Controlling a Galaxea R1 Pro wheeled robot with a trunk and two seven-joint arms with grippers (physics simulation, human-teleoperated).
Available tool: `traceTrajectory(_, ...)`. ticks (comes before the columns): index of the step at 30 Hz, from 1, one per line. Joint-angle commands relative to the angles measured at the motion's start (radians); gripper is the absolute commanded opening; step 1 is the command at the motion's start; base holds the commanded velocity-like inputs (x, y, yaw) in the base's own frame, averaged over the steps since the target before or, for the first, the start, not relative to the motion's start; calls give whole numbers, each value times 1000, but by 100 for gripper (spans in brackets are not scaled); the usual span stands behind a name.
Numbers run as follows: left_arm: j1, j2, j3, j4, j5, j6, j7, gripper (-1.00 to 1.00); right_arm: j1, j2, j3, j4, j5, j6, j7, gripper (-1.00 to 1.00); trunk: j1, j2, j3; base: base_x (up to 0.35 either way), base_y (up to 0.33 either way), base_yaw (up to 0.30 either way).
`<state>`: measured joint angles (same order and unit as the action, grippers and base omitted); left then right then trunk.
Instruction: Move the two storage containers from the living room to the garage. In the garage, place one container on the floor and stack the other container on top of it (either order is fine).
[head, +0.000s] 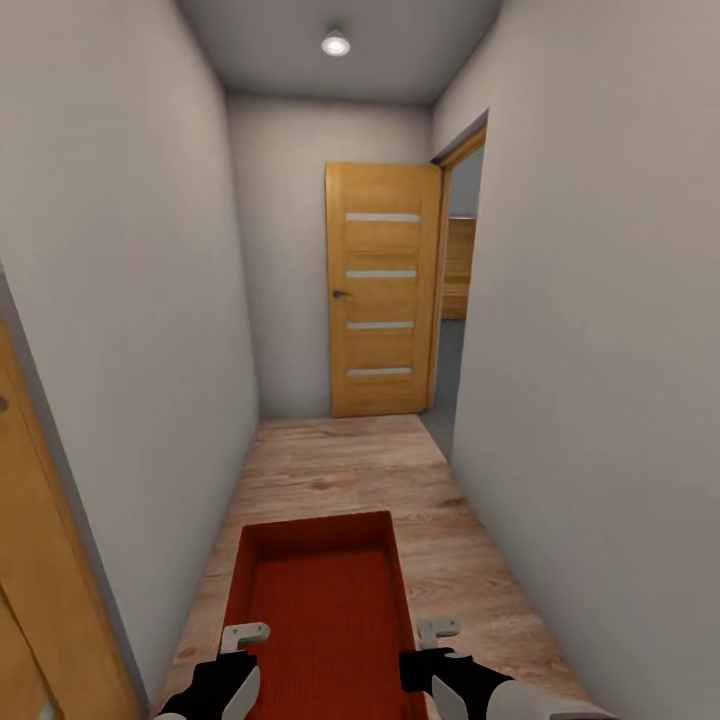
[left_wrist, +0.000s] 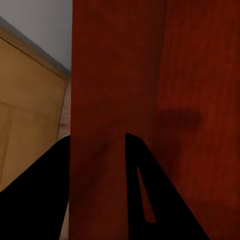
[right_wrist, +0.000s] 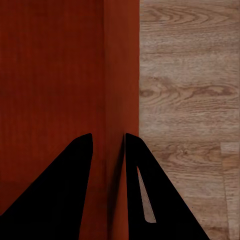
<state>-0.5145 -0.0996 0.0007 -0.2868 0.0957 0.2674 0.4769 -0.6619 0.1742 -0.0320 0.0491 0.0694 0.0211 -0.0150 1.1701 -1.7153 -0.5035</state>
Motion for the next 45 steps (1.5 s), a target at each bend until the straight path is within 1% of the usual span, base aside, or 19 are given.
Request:
traceTrajectory(1,1,1,-21,1,45,0,-26,-100,-2,0,-16,-69,15,2,15,-100,1,-1,-1,344,0,0)
traceTrajectory(29,1,1,-21,1,45,0,-26,-100,-1,0,-16,-68,15,2,15,-100,1,-1,-1,344,1,0)
traceTrajectory(45,1,1,-21,0,45,0,-26,-100,-1,0,-16,-68,15,2,15,-100,1,-1,-1,343,76,0)
